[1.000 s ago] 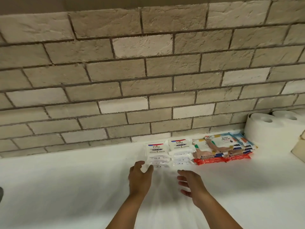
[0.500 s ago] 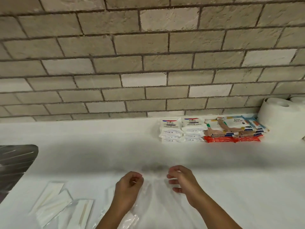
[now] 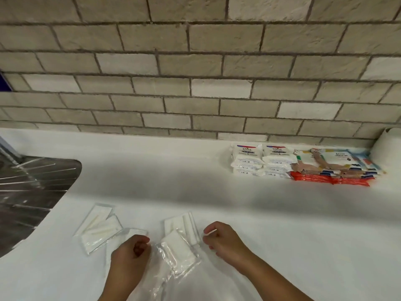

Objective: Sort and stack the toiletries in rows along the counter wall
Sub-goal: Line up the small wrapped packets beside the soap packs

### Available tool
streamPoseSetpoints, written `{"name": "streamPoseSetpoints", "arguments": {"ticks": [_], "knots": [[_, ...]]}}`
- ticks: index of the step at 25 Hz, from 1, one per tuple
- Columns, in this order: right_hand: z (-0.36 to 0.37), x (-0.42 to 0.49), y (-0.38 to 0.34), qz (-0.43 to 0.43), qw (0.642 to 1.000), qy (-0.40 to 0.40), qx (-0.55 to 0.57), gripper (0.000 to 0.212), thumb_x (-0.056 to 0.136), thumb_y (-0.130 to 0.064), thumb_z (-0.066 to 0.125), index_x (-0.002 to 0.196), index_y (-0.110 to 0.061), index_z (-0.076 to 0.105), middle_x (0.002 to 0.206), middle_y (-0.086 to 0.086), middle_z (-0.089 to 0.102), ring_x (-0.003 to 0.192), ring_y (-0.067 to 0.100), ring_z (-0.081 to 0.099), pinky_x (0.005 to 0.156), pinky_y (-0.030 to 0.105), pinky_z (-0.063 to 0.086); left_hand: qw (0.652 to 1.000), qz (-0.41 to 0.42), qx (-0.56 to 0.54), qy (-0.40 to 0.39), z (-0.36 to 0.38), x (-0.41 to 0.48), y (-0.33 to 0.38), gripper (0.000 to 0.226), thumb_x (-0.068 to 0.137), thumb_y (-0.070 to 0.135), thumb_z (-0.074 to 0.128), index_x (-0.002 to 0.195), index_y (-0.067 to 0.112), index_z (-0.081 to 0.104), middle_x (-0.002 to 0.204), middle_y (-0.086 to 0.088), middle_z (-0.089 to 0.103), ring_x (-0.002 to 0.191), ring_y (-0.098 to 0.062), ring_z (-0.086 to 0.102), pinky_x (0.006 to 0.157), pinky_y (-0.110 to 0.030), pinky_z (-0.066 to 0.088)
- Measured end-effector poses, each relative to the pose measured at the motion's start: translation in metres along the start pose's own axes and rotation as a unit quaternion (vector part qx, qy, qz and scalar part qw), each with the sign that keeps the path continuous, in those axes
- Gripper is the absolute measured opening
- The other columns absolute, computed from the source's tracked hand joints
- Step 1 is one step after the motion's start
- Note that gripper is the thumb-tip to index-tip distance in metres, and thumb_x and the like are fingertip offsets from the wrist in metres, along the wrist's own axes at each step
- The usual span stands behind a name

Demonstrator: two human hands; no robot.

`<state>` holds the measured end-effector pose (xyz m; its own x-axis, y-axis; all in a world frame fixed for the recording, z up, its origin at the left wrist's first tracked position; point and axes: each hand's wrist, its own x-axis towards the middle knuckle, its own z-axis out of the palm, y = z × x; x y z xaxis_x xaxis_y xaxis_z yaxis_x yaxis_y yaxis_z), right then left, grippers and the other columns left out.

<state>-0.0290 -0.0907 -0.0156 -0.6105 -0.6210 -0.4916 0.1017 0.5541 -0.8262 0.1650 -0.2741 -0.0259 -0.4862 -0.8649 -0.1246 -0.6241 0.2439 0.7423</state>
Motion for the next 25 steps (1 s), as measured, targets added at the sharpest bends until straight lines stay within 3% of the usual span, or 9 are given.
{"name": "streamPoseSetpoints", "arguments": {"ticks": [1, 3, 5, 8, 13, 16, 19, 22, 25], "knots": [[0.006, 0.000, -0.001, -0.009, 1.000, -0.008, -0.026, 0.016, 0.085, -0.031, 0.068, 0.101, -0.030, 0.068, 0.102, -0.001, 0.071, 0.084, 0.009, 0.065, 0.073, 0.020, 0.049, 0.999, 0.000, 0.040, 0.017, -0.005, 0.002, -0.008, 0.022, 0.078, 0.005, 0.078, 0.079, 0.025, 0.069, 0.069, 0.003, 0.071, 0.071, -0.010, 0.068, 0.067, -0.012, 0.045], [0.018, 0.000, -0.003, -0.024, 0.997, -0.017, -0.075, 0.019, 0.087, -0.029, 0.068, 0.105, -0.028, 0.067, 0.100, -0.004, 0.071, 0.081, 0.005, 0.063, 0.070, 0.016, 0.047, 0.989, 0.000, 0.140, 0.054, -0.009, 0.010, -0.028, 0.023, 0.073, 0.010, 0.081, 0.094, 0.016, 0.072, 0.088, -0.009, 0.071, 0.088, -0.034, 0.068, 0.077, -0.035, 0.051], [0.028, 0.001, -0.004, -0.036, 0.992, -0.023, -0.116, 0.023, 0.086, -0.028, 0.068, 0.109, -0.026, 0.066, 0.097, -0.008, 0.067, 0.079, 0.004, 0.060, 0.070, 0.015, 0.045, 0.969, -0.050, 0.232, 0.061, -0.009, 0.015, -0.041, 0.056, 0.068, 0.028, 0.086, 0.117, 0.008, 0.066, 0.111, -0.022, 0.064, 0.102, -0.047, 0.058, 0.088, -0.048, 0.049], [0.043, 0.002, -0.002, -0.051, 0.981, -0.030, -0.185, 0.035, 0.084, -0.035, 0.071, 0.117, -0.028, 0.061, 0.100, -0.011, 0.060, 0.086, 0.006, 0.058, 0.072, 0.015, 0.043, 0.955, -0.162, 0.243, 0.044, -0.012, 0.010, -0.037, 0.080, 0.072, 0.052, 0.078, 0.131, 0.006, 0.050, 0.124, -0.023, 0.054, 0.116, -0.044, 0.047, 0.094, -0.049, 0.045], [0.062, 0.004, 0.003, -0.063, 0.970, -0.007, -0.233, 0.059, 0.080, -0.053, 0.073, 0.130, -0.029, 0.051, 0.119, -0.003, 0.055, 0.110, 0.015, 0.057, 0.090, 0.026, 0.045, 0.962, -0.186, 0.197, 0.041, -0.012, 0.020, -0.046, 0.093, 0.067, 0.055, 0.082, 0.136, 0.006, 0.043, 0.126, -0.025, 0.052, 0.121, -0.044, 0.050, 0.098, -0.050, 0.045], [0.069, 0.005, 0.008, -0.067, 0.969, 0.016, -0.237, 0.065, 0.075, -0.054, 0.076, 0.129, -0.032, 0.048, 0.116, -0.003, 0.055, 0.112, 0.017, 0.057, 0.093, 0.029, 0.047, 0.968, -0.181, 0.168, 0.034, -0.011, 0.024, -0.053, 0.086, 0.066, 0.049, 0.084, 0.133, 0.010, 0.049, 0.123, -0.026, 0.053, 0.116, -0.045, 0.054, 0.098, -0.050, 0.045], [0.070, 0.006, 0.013, -0.061, 0.971, 0.050, -0.227, 0.065, 0.067, -0.051, 0.082, 0.121, -0.037, 0.049, 0.102, -0.008, 0.062, 0.100, 0.015, 0.061, 0.085, 0.031, 0.051, 0.973, -0.168, 0.158, 0.028, -0.012, 0.025, -0.056, 0.072, 0.068, 0.043, 0.085, 0.127, 0.012, 0.057, 0.117, -0.025, 0.056, 0.109, -0.044, 0.058, 0.096, -0.048, 0.047], [0.069, 0.007, 0.018, -0.051, 0.976, 0.063, -0.203, 0.049, 0.068, -0.042, 0.084, 0.106, -0.037, 0.055, 0.084, -0.009, 0.066, 0.083, 0.008, 0.063, 0.074, 0.026, 0.050, 0.975, -0.165, 0.148, 0.024, -0.017, 0.023, -0.052, 0.061, 0.068, 0.041, 0.085, 0.115, 0.011, 0.061, 0.112, -0.018, 0.061, 0.104, -0.039, 0.061, 0.093, -0.046, 0.049], [0.063, 0.010, 0.020, -0.040, 0.986, 0.054, -0.150, 0.030, 0.070, -0.033, 0.086, 0.082, -0.035, 0.059, 0.067, -0.011, 0.061, 0.062, 0.002, 0.057, 0.069, 0.020, 0.049, 0.973, -0.154, 0.169, 0.038, -0.024, 0.016, -0.043, 0.049, 0.066, 0.046, 0.083, 0.102, 0.024, 0.058, 0.106, -0.006, 0.062, 0.106, -0.034, 0.059, 0.089, -0.045, 0.047]]}}
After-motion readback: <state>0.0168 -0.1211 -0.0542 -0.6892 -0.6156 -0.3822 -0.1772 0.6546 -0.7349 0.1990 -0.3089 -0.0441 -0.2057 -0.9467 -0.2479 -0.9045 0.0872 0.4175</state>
